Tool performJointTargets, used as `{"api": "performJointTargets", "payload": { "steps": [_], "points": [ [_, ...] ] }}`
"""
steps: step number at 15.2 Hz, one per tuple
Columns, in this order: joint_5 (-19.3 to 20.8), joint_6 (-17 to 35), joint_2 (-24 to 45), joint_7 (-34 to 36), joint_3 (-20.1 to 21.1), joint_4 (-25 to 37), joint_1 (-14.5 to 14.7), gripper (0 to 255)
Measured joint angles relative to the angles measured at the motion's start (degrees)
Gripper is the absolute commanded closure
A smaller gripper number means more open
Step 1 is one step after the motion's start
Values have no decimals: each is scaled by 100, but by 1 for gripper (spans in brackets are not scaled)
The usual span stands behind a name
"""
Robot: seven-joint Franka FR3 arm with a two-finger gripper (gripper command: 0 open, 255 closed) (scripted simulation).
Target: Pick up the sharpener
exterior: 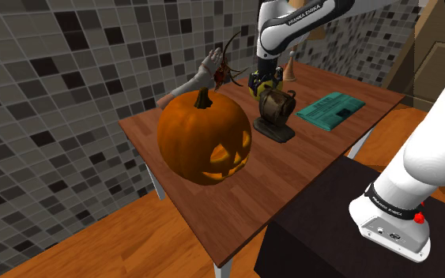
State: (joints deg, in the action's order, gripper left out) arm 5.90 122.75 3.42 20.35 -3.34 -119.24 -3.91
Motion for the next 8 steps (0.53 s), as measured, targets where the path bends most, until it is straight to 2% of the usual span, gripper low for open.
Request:
{"api": "performJointTargets", "payload": {
  "steps": [2, 3, 8],
  "points": [
    [3, 112, 62, 10, -2, -50, -2, 0],
    [4, 146, 85, 17, 0, -61, 0, 255],
    [5, 179, 99, 17, -2, -68, -2, 255]
  ]
}}
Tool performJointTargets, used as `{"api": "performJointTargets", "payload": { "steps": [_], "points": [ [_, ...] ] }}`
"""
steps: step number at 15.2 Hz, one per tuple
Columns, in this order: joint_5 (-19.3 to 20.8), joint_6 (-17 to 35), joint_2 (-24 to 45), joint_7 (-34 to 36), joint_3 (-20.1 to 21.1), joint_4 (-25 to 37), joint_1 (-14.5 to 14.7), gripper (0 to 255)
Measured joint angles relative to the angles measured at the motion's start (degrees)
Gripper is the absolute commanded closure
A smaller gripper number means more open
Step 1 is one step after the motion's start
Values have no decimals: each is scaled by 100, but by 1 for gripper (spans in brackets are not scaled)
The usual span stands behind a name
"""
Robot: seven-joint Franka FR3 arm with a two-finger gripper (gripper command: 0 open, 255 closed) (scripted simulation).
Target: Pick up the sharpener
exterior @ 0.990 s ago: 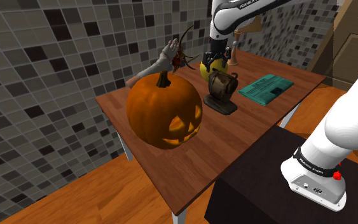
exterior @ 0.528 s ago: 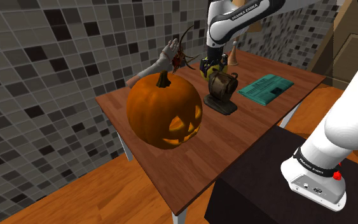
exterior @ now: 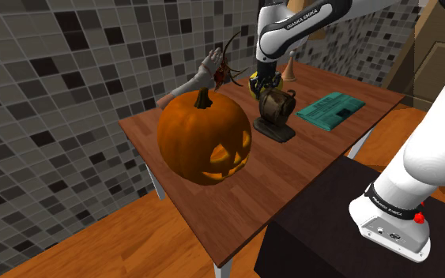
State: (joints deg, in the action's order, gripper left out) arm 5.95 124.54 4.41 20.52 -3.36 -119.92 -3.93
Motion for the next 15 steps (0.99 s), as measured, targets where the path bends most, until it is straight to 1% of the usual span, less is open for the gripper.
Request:
{"api": "performJointTargets", "payload": {
  "steps": [6, 15],
  "points": [
    [-1, -30, -13, 5, 4, 6, 5, 255],
    [-22, -650, -272, -50, 9, 359, 10, 255]
  ]
}}
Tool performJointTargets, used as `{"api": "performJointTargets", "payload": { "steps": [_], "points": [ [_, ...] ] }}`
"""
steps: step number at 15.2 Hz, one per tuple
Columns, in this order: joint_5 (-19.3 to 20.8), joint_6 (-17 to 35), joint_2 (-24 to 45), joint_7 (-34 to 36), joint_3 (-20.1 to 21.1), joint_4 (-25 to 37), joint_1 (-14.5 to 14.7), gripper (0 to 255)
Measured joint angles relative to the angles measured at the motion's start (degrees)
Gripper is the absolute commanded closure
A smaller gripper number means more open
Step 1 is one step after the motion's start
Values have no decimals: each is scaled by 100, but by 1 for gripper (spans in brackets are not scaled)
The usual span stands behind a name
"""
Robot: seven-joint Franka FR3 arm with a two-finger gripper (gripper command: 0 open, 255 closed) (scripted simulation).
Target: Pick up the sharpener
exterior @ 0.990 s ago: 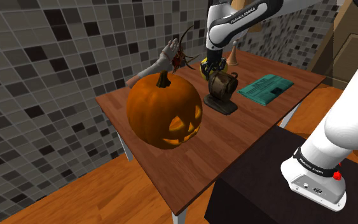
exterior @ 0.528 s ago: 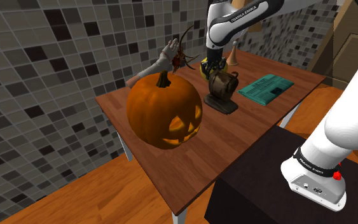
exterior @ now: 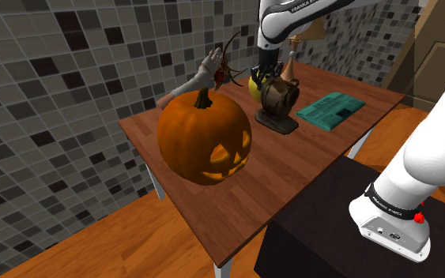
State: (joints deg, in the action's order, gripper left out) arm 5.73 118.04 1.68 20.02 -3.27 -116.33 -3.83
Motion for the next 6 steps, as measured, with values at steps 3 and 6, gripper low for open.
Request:
{"api": "performJointTargets", "payload": {
  "steps": [3, 6],
  "points": [
    [-7, -217, -41, -33, -5, 179, -5, 255],
    [-13, -415, -110, -38, 3, 309, 3, 255]
  ]
}}
